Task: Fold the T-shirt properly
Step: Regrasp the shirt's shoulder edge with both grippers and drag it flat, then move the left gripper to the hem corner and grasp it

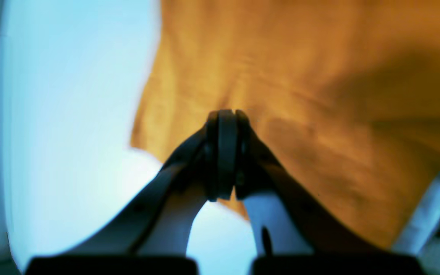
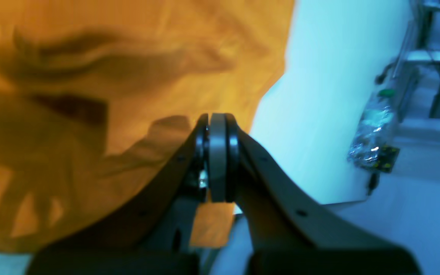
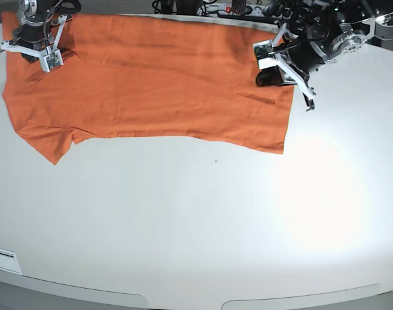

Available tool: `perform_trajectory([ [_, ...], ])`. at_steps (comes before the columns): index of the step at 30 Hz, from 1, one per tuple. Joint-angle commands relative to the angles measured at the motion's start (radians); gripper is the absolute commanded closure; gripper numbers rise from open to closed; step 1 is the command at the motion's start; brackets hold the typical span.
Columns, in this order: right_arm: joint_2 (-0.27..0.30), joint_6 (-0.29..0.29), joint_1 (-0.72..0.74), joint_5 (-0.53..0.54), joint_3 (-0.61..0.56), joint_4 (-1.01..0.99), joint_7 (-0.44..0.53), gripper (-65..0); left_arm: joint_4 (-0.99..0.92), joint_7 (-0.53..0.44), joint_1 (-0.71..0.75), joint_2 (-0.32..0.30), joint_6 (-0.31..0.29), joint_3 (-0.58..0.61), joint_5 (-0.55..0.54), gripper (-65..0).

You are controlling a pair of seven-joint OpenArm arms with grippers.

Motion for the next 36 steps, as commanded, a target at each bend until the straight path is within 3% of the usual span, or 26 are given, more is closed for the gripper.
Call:
perform_trajectory([
  [1,0.011,-0.016,-0.006,-0.032,0.006,0.03,0.016,-2.2,0.026,0.005,-0.009,-0.017,0.062,-0.01,0.021,0.0],
  [4,0.011,-0.019,-0.006,-0.032,0.006,0.043,0.024,-2.2,0.025,0.012,-0.008,-0.013,0.28,-0.061,0.039,0.0],
  [5,0.011,-0.019,-0.006,-0.032,0.006,0.043,0.027,-2.2,0.018,0.012,-0.008,-0.005,0.327,-0.094,0.033,0.0],
  [7,0.011,-0.019,-0.006,-0.032,0.006,0.043,0.027,-2.2,-0.01,0.008,-0.008,0.023,0.353,-0.181,-0.018,0.0],
  [14,0.011,-0.019,-0.006,-0.032,0.006,0.043,0.016,-2.2,-0.238,-0.088,-0.01,0.191,0.34,-0.485,-0.257,0.0],
  [16,0.011,-0.019,-0.006,-0.032,0.006,0.043,0.016,-2.2,-0.314,-0.1,-0.01,0.246,0.269,-0.575,-0.371,0.0],
  [18,0.01,-0.019,-0.006,-0.032,0.006,0.043,0.018,-2.2,-0.391,-0.103,-0.012,0.301,0.139,-0.666,-0.517,0.0],
  [22,0.011,-0.019,-0.006,-0.032,0.006,0.043,0.024,-2.2,-0.531,-0.094,-0.015,0.371,-0.242,-0.826,-0.876,0.0],
  [25,0.011,-0.019,-0.006,-0.032,0.006,0.042,0.024,-2.2,-0.605,-0.086,-0.017,0.383,-0.44,-0.872,-1.0,0.0],
  [27,0.011,-0.019,-0.006,-0.032,0.006,0.042,0.025,-2.2,-0.644,-0.067,-0.017,0.383,-0.467,-0.883,-1.041,0.0],
  [32,0.01,-0.019,-0.006,-0.025,0.006,0.042,0.027,-2.2,-0.747,-0.06,-0.017,0.383,-0.396,-0.898,-1.085,0.0],
  [36,0.011,-0.018,-0.006,-0.005,0.006,0.042,0.027,-2.2,-0.791,0.021,-0.017,0.385,-0.414,-0.897,-1.162,0.0],
])
